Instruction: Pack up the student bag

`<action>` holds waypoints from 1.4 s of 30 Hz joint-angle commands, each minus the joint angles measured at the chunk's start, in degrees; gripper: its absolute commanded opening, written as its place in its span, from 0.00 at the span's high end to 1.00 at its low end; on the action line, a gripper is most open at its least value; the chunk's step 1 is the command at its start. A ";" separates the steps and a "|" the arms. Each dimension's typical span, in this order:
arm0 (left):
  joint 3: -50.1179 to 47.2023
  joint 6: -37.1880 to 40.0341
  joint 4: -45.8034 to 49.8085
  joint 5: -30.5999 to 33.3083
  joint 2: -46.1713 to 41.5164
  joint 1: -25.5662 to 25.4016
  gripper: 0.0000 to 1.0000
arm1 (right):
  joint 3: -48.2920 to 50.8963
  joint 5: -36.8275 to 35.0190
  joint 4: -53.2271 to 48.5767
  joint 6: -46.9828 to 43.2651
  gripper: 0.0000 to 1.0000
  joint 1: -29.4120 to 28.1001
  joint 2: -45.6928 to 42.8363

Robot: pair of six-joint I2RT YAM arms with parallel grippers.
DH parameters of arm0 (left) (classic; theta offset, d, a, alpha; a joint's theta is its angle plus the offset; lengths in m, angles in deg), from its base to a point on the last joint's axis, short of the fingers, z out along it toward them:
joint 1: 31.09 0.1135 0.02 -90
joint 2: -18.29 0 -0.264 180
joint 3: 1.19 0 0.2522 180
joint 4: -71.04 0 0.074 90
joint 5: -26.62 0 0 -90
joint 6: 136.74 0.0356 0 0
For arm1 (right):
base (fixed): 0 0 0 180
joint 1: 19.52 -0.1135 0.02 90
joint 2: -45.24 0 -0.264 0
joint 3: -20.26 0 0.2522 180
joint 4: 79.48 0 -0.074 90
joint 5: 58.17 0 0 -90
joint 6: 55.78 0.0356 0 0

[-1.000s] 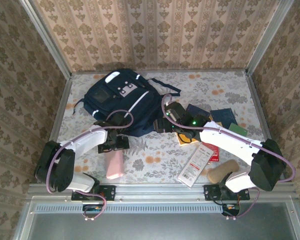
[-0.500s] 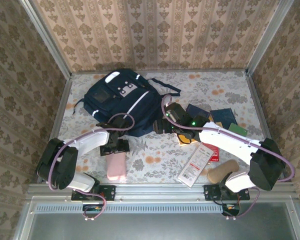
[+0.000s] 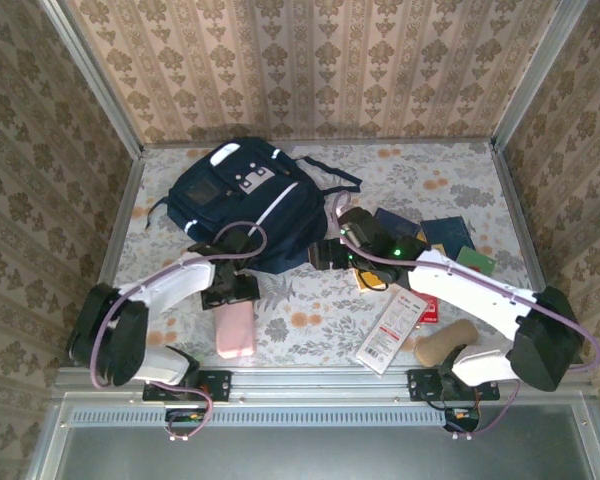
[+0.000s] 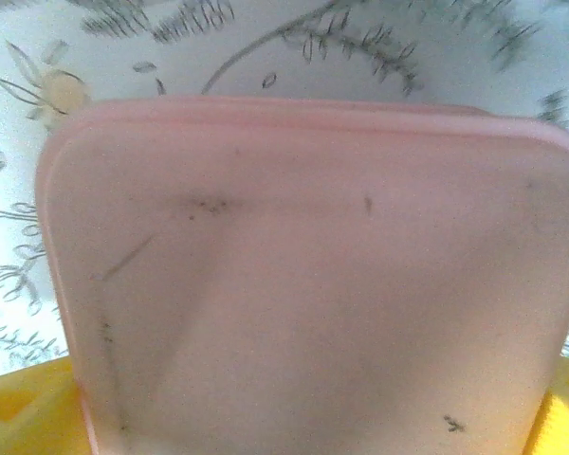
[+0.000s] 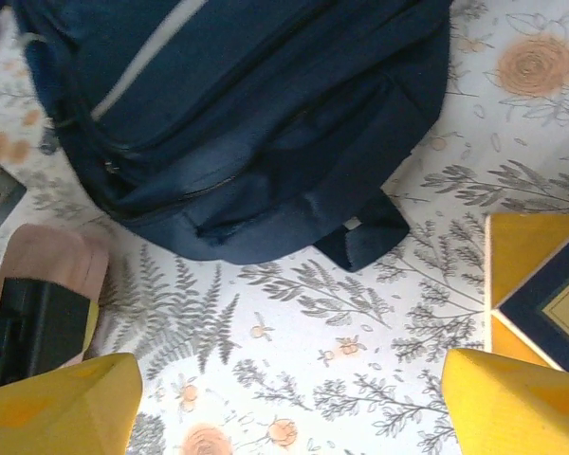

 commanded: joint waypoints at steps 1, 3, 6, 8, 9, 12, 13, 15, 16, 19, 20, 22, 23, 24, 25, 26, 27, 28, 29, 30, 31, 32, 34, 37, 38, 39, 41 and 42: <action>5.53 -3.12 4.76 -1.97 -6.70 1.93 0.29 | 5.01 7.94 8.59 1.78 0.17 -0.22 -3.69; 7.87 -5.16 6.31 -2.52 -9.14 2.96 0.29 | 8.91 11.95 15.00 3.64 0.19 -0.28 -5.15; 11.35 -8.70 8.00 -4.13 -11.58 4.51 0.29 | 14.09 16.43 25.98 7.94 0.20 -0.28 -6.02; 13.00 -12.09 8.20 -5.33 -12.74 4.65 0.30 | 17.36 17.95 34.83 11.45 0.21 -0.67 -5.80; 13.73 -13.93 8.33 -5.55 -13.30 4.72 0.31 | 19.34 18.14 40.77 13.13 0.21 -1.40 -5.23; 15.61 -20.49 8.81 -5.83 -14.31 4.64 0.32 | 21.48 17.36 51.10 13.77 0.19 -3.90 -3.15; 16.02 -22.51 8.28 -6.46 -14.49 4.64 0.32 | 21.44 17.41 53.45 12.70 0.18 -5.04 -1.99; 16.45 -25.35 7.24 -7.62 -14.50 4.64 0.33 | 21.80 16.00 58.27 10.71 0.16 -7.29 -0.03; 16.48 -26.51 6.65 -8.28 -14.50 4.64 0.34 | 21.72 14.65 59.91 10.16 0.15 -8.36 0.85; 16.27 -28.85 5.36 -9.14 -14.71 4.66 0.35 | 19.69 14.47 62.81 9.72 0.13 -10.16 3.36; 16.07 -29.36 4.82 -9.41 -14.89 4.64 0.36 | 18.65 14.56 62.52 10.09 0.13 -10.51 5.35; 15.96 -29.91 4.40 -9.51 -15.16 4.64 0.36 | 17.00 15.14 62.74 11.37 0.13 -10.92 7.65; 16.08 -29.94 4.37 -9.46 -15.20 4.64 0.36 | 16.33 15.83 63.38 12.20 0.13 -11.16 8.73; 16.28 -30.01 4.39 -9.44 -15.20 4.64 0.36 | 15.90 16.78 64.05 12.80 0.13 -11.38 9.62; 16.54 -29.93 4.36 -9.42 -15.20 4.64 0.36 | 15.44 17.82 64.62 13.14 0.13 -11.68 10.60; 16.78 -29.82 4.31 -9.42 -15.14 4.64 0.36 | 15.06 18.71 64.92 13.24 0.13 -12.04 11.42; 16.94 -29.90 4.25 -9.42 -15.16 4.66 0.37 | 14.79 18.91 64.86 13.23 0.14 -12.43 11.85; 17.14 -29.92 3.99 -9.50 -15.16 4.64 0.37 | 14.60 18.60 64.52 13.13 0.15 -12.74 12.23; 17.35 -30.00 3.81 -9.59 -15.12 4.68 0.37 | 14.61 17.88 64.24 13.20 0.16 -13.00 12.51; 17.43 -30.03 3.52 -9.60 -15.03 5.80 0.37 | 14.59 17.11 64.14 13.58 0.20 -13.14 12.76; 17.53 -30.16 3.29 -9.60 -14.95 6.23 0.37 | 14.59 16.68 64.32 14.34 0.27 -13.12 13.04; 17.46 -30.18 2.93 -9.68 -14.85 6.22 0.37 | 14.61 16.24 64.61 14.86 0.35 -13.13 13.43; 17.39 -30.21 2.56 -9.77 -14.59 6.20 0.37 | 14.59 15.03 64.84 16.10 0.53 -13.12 13.64; 17.10 -30.06 1.44 -10.55 -13.94 6.09 0.36 | 14.76 13.18 64.21 16.92 0.74 -13.06 13.50; 17.27 -29.49 0.98 -10.72 -13.57 6.02 0.34 | 14.84 12.51 63.22 16.81 0.76 -12.88 13.08; 17.44 -28.63 0.45 -11.00 -13.24 5.95 0.29 | 15.05 11.78 62.03 16.88 0.76 -12.65 12.44; 18.87 -24.74 -0.08 -10.91 -11.91 5.75 0.14 | 16.40 10.06 60.30 16.75 0.76 -11.62 10.13; 19.98 -22.06 -0.04 -10.52 -11.15 5.73 0.10 | 17.20 9.04 59.33 16.69 0.76 -10.95 8.78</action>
